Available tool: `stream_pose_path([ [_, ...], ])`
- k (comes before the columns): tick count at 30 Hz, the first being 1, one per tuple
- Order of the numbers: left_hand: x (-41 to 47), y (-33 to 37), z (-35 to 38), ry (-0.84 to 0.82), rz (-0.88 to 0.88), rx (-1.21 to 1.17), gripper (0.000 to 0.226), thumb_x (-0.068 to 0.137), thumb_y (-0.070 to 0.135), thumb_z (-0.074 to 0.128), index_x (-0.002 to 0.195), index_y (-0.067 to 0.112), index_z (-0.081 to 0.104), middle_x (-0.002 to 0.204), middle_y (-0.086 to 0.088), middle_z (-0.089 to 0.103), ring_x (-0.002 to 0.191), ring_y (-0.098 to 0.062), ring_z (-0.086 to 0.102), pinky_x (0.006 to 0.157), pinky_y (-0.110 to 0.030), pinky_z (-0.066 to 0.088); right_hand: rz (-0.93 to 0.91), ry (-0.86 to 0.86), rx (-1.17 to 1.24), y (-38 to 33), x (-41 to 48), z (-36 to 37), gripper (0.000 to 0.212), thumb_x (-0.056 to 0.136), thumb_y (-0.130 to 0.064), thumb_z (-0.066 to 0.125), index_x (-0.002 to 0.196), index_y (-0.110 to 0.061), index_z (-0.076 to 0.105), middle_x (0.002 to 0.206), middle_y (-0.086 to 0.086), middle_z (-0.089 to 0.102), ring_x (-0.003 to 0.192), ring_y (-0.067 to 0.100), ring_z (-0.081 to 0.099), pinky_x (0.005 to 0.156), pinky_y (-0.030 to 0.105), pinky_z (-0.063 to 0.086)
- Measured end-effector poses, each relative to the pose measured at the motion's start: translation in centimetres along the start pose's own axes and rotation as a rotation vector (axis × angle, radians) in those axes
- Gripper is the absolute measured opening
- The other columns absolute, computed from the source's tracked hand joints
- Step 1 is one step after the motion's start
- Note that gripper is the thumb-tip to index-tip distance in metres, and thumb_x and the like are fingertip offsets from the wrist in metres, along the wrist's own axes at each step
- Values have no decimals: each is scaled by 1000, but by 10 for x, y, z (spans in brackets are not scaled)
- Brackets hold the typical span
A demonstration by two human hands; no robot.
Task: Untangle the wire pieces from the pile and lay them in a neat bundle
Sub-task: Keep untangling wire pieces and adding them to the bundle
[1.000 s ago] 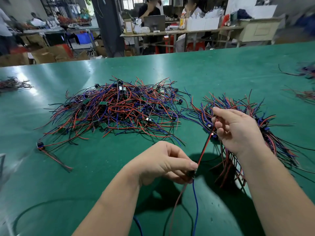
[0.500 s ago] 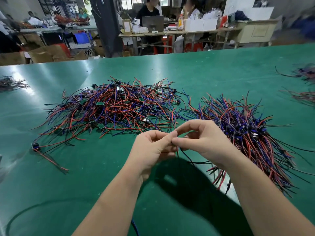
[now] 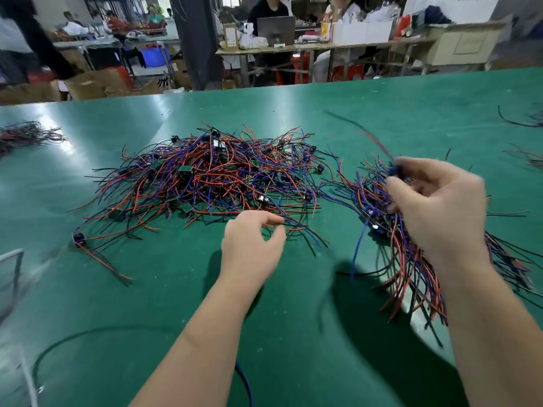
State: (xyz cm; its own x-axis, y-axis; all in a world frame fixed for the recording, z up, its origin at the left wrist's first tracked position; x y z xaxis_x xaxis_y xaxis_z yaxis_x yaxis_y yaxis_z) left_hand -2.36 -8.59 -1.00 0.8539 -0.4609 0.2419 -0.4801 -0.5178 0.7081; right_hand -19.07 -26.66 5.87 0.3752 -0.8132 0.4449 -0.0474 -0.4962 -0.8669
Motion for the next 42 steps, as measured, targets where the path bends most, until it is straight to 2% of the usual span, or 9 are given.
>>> stream_pose_path([
  [6,-2,-7,22,-160,49,332,21,89,43,56,109,44,64,133,18,52,126,-9,40,103,-39,20,152,-228,-762,33,8,-4,40,80,-29,66,119,-18,66,119,16,63,110,36,55,95,42,47],
  [11,-1,-2,11,-40,84,420,10,92,39,57,89,34,65,95,12,60,101,-16,51,85,-34,23,5,-230,-642,17,-1,17,28,83,-25,64,110,-21,69,111,11,60,102,29,55,88,33,40],
  [14,-4,13,-1,102,149,-58,8,95,21,56,89,22,60,85,9,62,86,-18,57,84,-37,40,-34,-279,-497,13,-12,34,19,83,-16,63,100,-19,73,86,0,62,73,15,57,69,20,34],
  [18,-27,47,-35,421,518,-476,10,98,15,42,102,22,49,94,-5,63,87,-18,63,80,-31,51,36,-570,-220,17,-31,65,31,81,-8,71,108,-23,70,86,-5,67,59,-2,56,68,10,44],
  [23,-50,69,-30,337,707,-610,17,99,14,39,112,25,44,103,1,64,94,-20,66,78,-42,55,-211,-647,-71,-4,-48,81,44,80,-18,75,114,-41,61,85,-12,56,59,3,48,61,13,39],
  [26,-52,74,-22,227,717,-603,17,101,22,38,115,17,47,123,-7,61,116,-20,60,90,-44,51,-198,-592,99,-9,-48,77,29,84,-12,70,82,-41,68,59,-6,53,56,10,40,54,26,35],
  [30,-43,66,-26,306,649,-547,30,97,11,41,126,15,46,140,-5,44,130,-26,45,98,-36,43,161,-639,401,7,-44,82,30,76,1,73,102,-13,67,73,8,63,62,11,56,63,24,50],
  [35,-32,50,-31,427,433,-518,41,85,-8,42,114,19,49,114,0,55,104,-17,55,88,-36,47,-62,-731,-362,26,-44,83,45,71,-18,83,114,-22,68,87,-9,60,55,-4,47,62,2,36],
  [42,-22,40,-40,469,342,-528,53,80,-11,35,104,35,43,107,-2,59,101,-19,57,90,-30,45,-172,-888,-421,19,-62,95,36,83,-54,62,88,-20,72,83,-4,70,75,8,61,62,5,38],
])
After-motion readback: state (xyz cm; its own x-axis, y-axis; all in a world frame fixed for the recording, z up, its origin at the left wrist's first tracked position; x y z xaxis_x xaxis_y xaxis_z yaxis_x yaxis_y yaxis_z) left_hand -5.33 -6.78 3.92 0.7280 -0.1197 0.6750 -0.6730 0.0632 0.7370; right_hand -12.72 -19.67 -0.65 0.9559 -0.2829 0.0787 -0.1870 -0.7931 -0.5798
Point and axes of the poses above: each hand's wrist, its own x-axis towards the middle knuckle, its own z-axis out of the palm, y = z × x, the point moved 6 cm from there along x, towards the middle knuckle
